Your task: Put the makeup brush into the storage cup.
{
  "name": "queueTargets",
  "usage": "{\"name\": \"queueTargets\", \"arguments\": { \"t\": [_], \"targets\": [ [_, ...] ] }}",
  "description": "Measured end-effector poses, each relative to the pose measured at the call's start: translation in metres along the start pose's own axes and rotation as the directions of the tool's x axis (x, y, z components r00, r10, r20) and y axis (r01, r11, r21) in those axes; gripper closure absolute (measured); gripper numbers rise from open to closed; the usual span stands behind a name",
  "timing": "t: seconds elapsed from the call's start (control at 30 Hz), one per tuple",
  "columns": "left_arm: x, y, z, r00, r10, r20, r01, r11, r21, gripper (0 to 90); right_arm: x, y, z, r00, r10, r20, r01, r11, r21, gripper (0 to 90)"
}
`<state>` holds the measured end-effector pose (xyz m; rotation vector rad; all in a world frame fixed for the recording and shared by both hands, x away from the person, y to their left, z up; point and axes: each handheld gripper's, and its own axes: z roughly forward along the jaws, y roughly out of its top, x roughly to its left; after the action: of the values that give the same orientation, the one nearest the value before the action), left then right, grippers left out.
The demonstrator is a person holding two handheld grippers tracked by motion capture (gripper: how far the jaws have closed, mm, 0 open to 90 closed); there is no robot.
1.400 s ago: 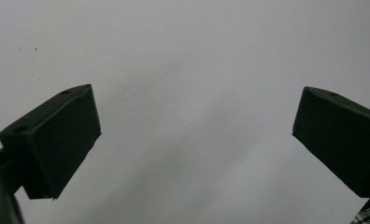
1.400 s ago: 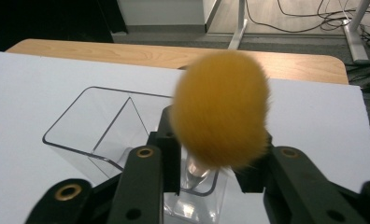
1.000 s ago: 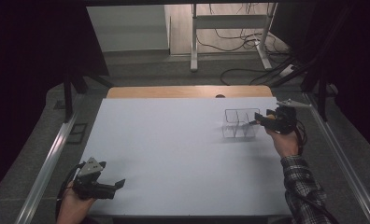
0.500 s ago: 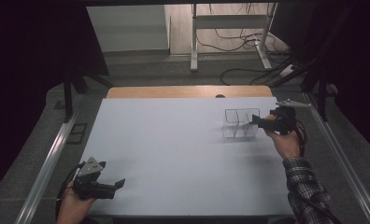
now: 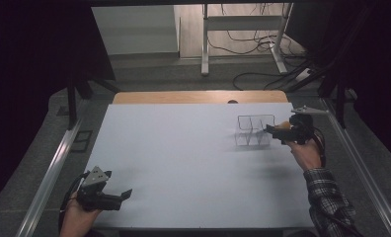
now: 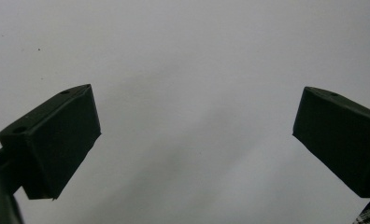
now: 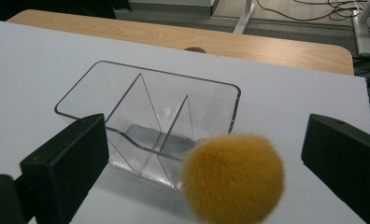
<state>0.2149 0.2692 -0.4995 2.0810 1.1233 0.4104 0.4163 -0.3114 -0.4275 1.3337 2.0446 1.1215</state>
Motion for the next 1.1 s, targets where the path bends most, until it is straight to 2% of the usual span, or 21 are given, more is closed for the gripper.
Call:
{"name": "queueTargets", "arguments": {
  "t": [0.67,1.1],
  "targets": [
    [0.000,0.000,-0.001,1.0000,-0.002,-0.002,0.002,1.0000,-0.008,1.0,0.005,-0.004,-0.018,0.9987,-0.018,-0.048,0.018,1.000,0.013,0.0],
    [0.000,0.000,-0.001,1.0000,-0.002,-0.006,0.002,1.0000,-0.010,1.0,0.006,-0.010,-0.022,0.9978,-0.039,-0.053,0.041,0.999,0.032,0.0]
  ]
}}
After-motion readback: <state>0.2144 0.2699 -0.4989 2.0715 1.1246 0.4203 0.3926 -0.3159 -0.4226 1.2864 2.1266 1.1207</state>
